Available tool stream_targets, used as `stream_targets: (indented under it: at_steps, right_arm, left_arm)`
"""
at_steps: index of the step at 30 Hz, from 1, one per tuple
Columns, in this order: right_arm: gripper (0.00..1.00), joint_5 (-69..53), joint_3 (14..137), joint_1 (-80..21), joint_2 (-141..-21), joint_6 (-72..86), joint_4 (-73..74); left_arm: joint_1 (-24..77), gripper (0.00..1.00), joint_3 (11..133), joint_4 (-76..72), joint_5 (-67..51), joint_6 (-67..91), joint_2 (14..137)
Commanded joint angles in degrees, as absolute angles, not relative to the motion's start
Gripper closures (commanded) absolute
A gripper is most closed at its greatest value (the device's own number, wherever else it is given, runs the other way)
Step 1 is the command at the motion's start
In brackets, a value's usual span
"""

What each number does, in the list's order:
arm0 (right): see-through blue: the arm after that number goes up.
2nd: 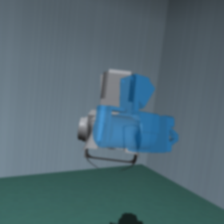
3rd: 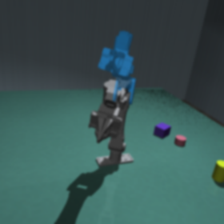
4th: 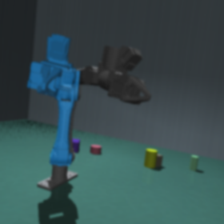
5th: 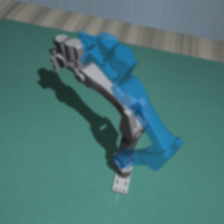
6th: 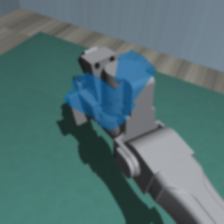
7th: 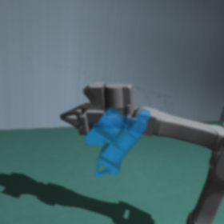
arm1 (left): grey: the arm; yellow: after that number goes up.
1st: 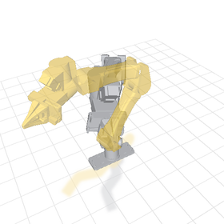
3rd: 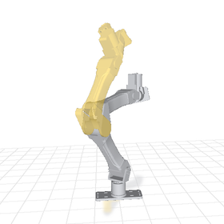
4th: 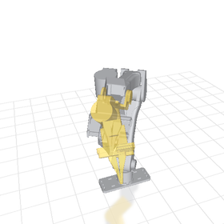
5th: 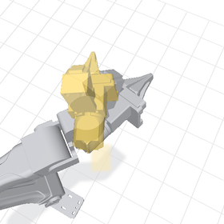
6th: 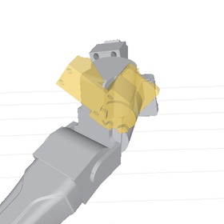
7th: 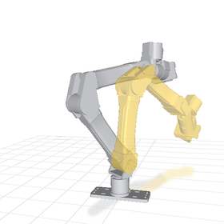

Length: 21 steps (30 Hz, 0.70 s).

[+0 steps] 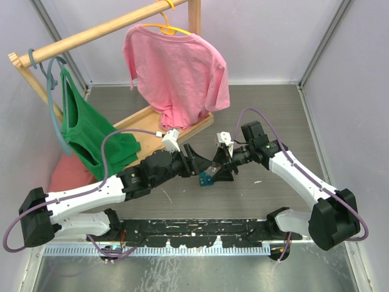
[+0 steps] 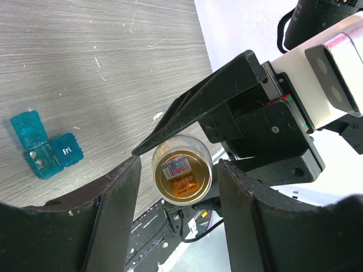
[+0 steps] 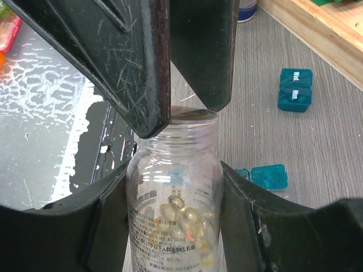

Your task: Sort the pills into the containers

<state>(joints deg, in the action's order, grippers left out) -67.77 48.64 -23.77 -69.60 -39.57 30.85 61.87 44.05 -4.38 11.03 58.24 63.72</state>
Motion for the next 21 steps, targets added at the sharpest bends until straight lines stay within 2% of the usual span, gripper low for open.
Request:
stream_targets:
  at_steps: [1,15,21]
  right_arm:
    - [0.99,-68.54,51.42,-23.47,-68.68,-40.34,29.53]
    - [0.99,-68.55,51.42,-23.49,-68.7,-40.39,29.53]
    - [0.99,-68.54,51.42,-23.51,-68.7,-40.37,29.53]
  left_arm:
    - [62.08,0.43,45.95,-6.72,9.77,58.9,63.79]
    - [62.06,0.48,45.04,-7.46,8.17,59.44,64.1]
    - [62.06,0.55,44.68,-7.29,7.6,58.9,64.12]
